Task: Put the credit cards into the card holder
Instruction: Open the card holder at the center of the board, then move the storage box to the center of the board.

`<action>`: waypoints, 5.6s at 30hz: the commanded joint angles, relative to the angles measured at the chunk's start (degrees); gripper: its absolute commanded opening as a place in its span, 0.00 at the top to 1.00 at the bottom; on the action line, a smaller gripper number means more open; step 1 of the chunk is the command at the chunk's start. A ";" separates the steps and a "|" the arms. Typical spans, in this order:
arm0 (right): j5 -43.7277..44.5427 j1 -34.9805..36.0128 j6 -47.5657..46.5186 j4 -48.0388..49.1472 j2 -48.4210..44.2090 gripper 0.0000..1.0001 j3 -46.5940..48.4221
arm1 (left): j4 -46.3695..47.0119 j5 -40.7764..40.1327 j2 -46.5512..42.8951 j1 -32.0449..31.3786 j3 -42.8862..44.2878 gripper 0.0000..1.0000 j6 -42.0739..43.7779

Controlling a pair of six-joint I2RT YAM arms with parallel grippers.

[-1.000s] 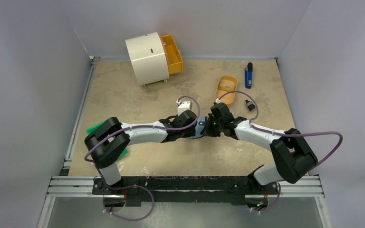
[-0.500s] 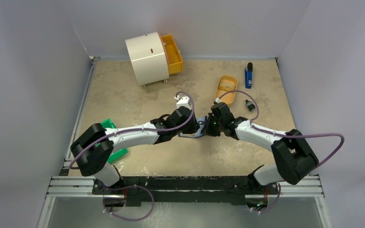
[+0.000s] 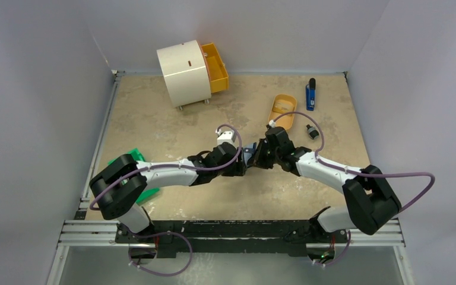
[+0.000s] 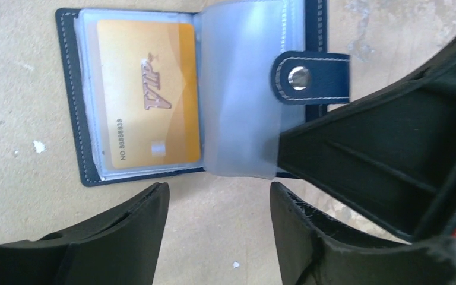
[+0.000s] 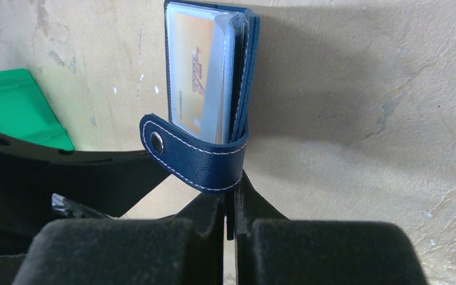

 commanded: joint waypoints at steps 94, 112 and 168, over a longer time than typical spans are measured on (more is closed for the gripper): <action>6.18 -1.78 -2.77 -0.54 6.43 0.69 -0.47 | 11.50 -4.28 4.18 3.78 -6.19 1.00 -8.31; 6.54 -2.18 -6.87 -3.22 3.83 0.66 1.78 | 5.86 -8.78 -1.04 3.82 -5.90 1.00 -7.17; 18.58 -18.21 -23.44 -23.28 40.83 0.55 57.37 | -5.27 -14.47 -25.91 3.72 -10.39 0.55 -5.24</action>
